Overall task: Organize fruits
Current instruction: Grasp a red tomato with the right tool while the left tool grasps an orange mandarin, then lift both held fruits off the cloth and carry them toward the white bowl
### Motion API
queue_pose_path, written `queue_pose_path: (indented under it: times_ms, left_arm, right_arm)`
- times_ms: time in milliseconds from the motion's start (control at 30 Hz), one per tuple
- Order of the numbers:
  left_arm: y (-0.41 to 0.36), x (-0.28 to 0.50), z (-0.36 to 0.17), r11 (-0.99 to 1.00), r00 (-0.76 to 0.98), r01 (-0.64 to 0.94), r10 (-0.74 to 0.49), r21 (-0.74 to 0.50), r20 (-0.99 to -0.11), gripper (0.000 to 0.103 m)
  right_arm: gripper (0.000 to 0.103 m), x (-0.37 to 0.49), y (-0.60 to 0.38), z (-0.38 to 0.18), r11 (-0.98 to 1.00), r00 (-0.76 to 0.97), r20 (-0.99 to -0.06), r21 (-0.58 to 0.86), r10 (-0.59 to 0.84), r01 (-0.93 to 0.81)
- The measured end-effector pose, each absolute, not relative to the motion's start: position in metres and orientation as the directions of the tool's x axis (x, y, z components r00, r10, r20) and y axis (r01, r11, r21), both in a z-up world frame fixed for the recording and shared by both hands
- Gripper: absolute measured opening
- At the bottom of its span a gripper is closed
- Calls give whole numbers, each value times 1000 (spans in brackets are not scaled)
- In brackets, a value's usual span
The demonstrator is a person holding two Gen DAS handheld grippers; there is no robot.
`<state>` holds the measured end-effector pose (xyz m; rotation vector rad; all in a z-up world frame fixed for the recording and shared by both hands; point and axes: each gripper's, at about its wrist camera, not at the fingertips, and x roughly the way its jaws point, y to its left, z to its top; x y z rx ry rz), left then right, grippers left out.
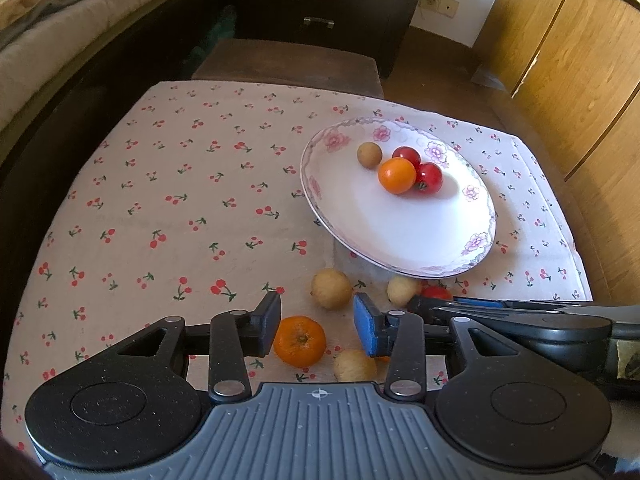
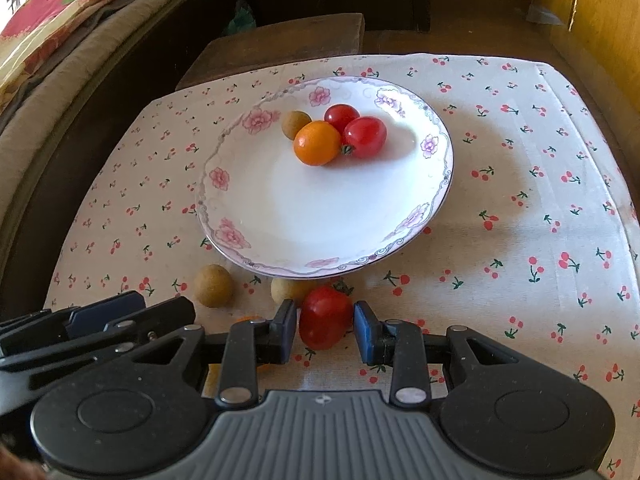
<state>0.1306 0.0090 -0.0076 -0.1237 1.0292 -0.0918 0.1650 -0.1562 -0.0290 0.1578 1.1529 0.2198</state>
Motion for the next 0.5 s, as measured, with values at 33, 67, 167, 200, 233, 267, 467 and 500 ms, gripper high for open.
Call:
queue_pose_path:
  times_ms: [33,67,167,200,233,267,467,500]
  left_arm:
    - [9,131,-8,989,511,18,-134,-146,-849,50]
    - [10,132,-10,989,506,17,-135,-146,-852,51]
    - [11,131,-13,988,489,16,-142,-154,-860,51]
    - [11,130,-13,988,489,18,-142,-152,-861,51]
    - [11,129,-14,989,488,19,-139,-149,-862,52]
    - [11,130,-15,989,486,17,-137,-148,-863,52]
    - [14,136,-27,986,454,-13,-144,-168,-879,54]
    - [14,137,-29,986,450,-16,-142,-166,-882,54]
  right_arm:
    - [33,165,-156,-30,968,387,-887,233,251,-94]
    - [33,165,-155,-31,969,385,-889,229,248,-95]
    - [33,165,-153,-31,971,384,-892,212,237,-108]
    - [33,164,-152,-31,973,387,-893,199,229,-118]
    - [33,164,-151,-30,974,389,-894,189,224,-126]
    - [33,163,-150,-30,974,391,-894,182,220,-132]
    - [32,163,-150,-30,973,388,-896,170,218,-156]
    - [32,163,-151,-30,972,387,-895,174,222,-156]
